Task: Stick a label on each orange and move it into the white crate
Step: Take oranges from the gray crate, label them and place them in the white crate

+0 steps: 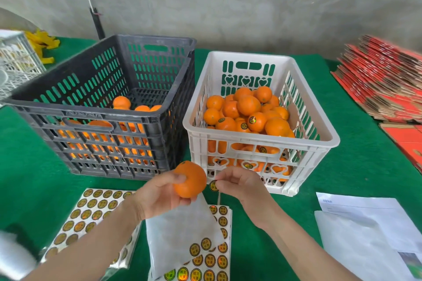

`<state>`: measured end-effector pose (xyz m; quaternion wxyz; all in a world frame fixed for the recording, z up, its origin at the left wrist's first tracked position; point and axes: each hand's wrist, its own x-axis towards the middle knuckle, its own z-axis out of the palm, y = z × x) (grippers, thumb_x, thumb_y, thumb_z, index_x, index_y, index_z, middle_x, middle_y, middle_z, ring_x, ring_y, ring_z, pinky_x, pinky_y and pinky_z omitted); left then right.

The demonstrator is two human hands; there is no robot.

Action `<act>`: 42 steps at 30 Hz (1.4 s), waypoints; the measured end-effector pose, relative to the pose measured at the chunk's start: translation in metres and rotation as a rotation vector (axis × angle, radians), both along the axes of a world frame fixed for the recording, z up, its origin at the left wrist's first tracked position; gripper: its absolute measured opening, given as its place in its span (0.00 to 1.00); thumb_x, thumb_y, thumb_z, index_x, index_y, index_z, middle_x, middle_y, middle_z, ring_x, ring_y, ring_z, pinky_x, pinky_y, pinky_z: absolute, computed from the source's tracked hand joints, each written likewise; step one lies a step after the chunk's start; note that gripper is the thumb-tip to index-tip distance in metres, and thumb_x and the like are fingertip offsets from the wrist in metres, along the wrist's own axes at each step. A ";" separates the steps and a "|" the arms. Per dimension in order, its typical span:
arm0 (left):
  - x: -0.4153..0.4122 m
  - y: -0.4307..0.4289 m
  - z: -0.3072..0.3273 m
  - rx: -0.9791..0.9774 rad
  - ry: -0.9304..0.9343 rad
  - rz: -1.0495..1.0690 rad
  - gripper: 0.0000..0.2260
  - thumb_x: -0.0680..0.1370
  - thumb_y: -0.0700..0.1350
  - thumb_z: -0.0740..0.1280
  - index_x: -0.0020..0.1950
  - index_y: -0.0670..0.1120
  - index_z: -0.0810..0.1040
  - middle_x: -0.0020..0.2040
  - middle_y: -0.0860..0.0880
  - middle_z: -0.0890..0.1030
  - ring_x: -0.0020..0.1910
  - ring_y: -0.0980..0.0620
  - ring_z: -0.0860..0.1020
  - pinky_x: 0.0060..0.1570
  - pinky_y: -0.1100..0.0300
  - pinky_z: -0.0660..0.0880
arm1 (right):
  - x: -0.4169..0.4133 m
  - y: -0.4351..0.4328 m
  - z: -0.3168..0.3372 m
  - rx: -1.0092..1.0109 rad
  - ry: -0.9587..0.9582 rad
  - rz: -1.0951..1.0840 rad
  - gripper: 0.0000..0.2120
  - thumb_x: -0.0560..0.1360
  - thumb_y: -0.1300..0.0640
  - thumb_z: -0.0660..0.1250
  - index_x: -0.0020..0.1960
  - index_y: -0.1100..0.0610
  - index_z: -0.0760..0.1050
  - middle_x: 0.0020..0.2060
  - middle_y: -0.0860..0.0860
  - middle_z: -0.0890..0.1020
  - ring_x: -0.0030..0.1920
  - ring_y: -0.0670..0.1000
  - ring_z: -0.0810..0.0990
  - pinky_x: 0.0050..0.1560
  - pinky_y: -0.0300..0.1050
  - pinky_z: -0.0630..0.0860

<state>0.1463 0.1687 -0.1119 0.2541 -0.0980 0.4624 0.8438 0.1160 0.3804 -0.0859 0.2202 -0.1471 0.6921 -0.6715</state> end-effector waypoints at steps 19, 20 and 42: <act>0.008 0.000 0.013 -0.137 -0.005 0.086 0.29 0.59 0.54 0.75 0.58 0.48 0.77 0.47 0.46 0.84 0.41 0.52 0.81 0.38 0.62 0.77 | 0.012 -0.050 0.017 0.308 0.491 -0.068 0.09 0.71 0.60 0.70 0.42 0.47 0.76 0.35 0.40 0.78 0.41 0.36 0.75 0.42 0.27 0.70; 0.007 -0.001 0.014 -0.148 0.013 0.079 0.29 0.59 0.54 0.75 0.59 0.49 0.77 0.47 0.46 0.84 0.41 0.52 0.81 0.38 0.62 0.77 | 0.013 -0.050 0.017 0.331 0.522 -0.077 0.09 0.71 0.59 0.70 0.44 0.46 0.75 0.34 0.40 0.78 0.41 0.37 0.75 0.43 0.27 0.70; -0.115 0.038 0.107 -1.036 0.655 0.270 0.09 0.83 0.45 0.55 0.52 0.47 0.75 0.47 0.53 0.79 0.51 0.50 0.77 0.43 0.66 0.72 | -0.090 -0.043 0.079 0.211 0.709 -0.498 0.35 0.64 0.58 0.76 0.66 0.48 0.63 0.59 0.43 0.68 0.59 0.42 0.69 0.54 0.31 0.70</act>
